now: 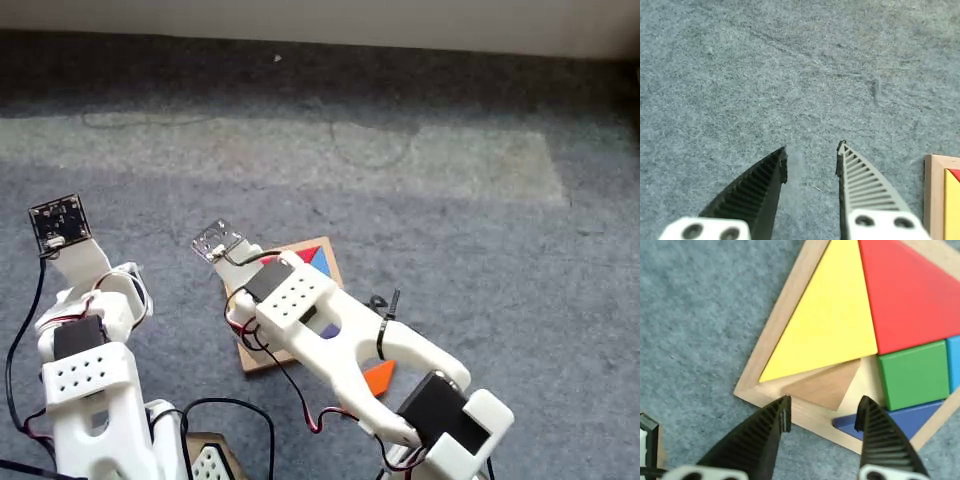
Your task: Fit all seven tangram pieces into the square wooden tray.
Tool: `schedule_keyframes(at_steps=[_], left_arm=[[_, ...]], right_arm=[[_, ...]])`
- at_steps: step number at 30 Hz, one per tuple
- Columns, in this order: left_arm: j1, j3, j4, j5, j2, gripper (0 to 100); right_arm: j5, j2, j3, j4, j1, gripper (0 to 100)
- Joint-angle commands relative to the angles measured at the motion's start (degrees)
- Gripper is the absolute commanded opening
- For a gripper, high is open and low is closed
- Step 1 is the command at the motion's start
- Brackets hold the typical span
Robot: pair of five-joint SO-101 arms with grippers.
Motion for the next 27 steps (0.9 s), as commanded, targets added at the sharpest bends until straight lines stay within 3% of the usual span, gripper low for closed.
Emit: schedule_keyframes(at_steps=[1,27], left_arm=[[-0.7,-0.2,-1.1,0.6,-0.8,17],[-0.9,-0.2,-1.1,0.6,-0.8,17]], right_arm=[[-1.8,-0.3,-2.4,-2.0,-0.9,21.7],[-2.5,-0.1,4.8,-7.3,-1.7,21.7]])
